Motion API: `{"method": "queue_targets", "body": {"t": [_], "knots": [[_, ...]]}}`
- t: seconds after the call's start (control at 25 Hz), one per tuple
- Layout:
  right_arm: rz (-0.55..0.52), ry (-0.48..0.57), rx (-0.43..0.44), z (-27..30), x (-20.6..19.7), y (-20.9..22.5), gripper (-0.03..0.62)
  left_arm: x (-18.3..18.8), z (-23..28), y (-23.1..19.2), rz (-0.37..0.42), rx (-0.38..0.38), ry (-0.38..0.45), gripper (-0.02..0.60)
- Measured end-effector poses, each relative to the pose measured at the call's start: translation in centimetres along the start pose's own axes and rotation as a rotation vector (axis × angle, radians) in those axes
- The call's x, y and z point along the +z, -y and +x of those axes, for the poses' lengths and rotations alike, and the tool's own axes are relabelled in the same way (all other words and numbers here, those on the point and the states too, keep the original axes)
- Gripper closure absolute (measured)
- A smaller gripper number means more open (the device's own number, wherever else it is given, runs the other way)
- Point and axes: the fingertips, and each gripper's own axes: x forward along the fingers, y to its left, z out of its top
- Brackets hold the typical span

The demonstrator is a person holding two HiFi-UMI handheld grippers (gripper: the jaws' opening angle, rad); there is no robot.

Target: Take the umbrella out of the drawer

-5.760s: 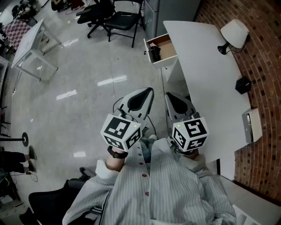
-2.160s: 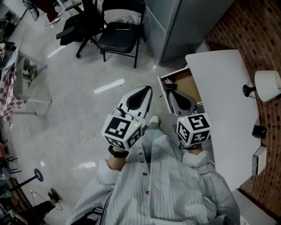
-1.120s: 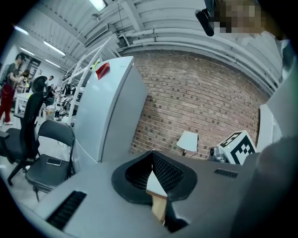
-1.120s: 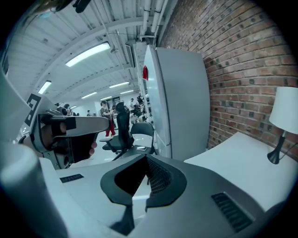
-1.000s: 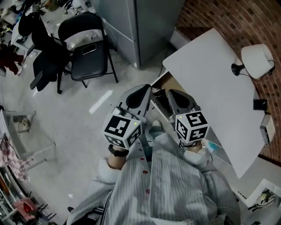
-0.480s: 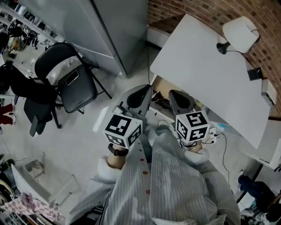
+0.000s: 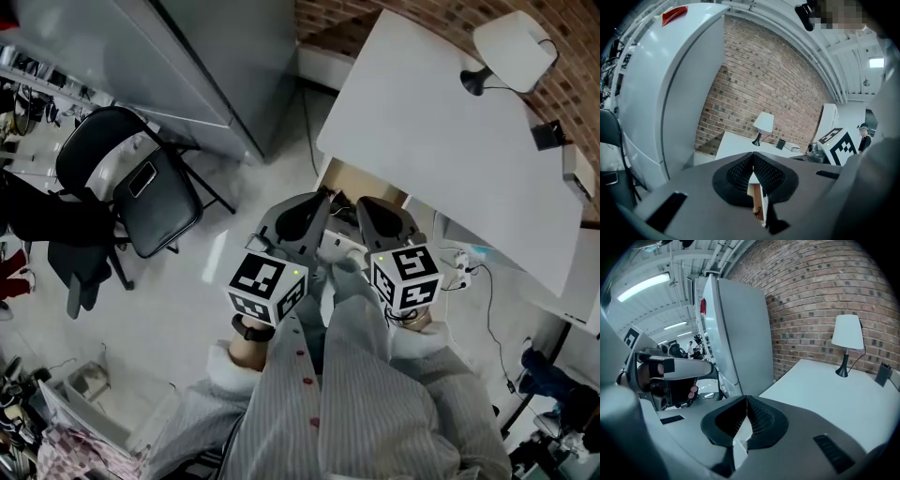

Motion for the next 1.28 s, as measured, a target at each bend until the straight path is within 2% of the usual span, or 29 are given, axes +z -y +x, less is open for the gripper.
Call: {"method": "queue_targets", "body": {"t": [0.32, 0.72, 1.04, 1.28], "knots": [[0.006, -0.043, 0.013, 2.9, -3.4, 1.0, 0.559, -4.6, 1.0, -2.7, -0.035, 0.031, -0.059, 0.571], [0.009, -0.115, 0.023, 6.6, -8.0, 2.5, 0.559, -9.5, 3.1, -6.1, -0.092, 0.077, -0.068, 0.571], [-0.031, -0.157, 0.013, 9.9, -13.3, 3.8, 0.559, -15.8, 5.3, -7.0, -0.118, 0.092, -0.086, 0.571], [-0.067, -0.187, -0.015, 13.7, -17.6, 4.4, 0.559, -21.2, 5.6, -8.8, -0.142, 0.124, -0.136, 0.571]]}}
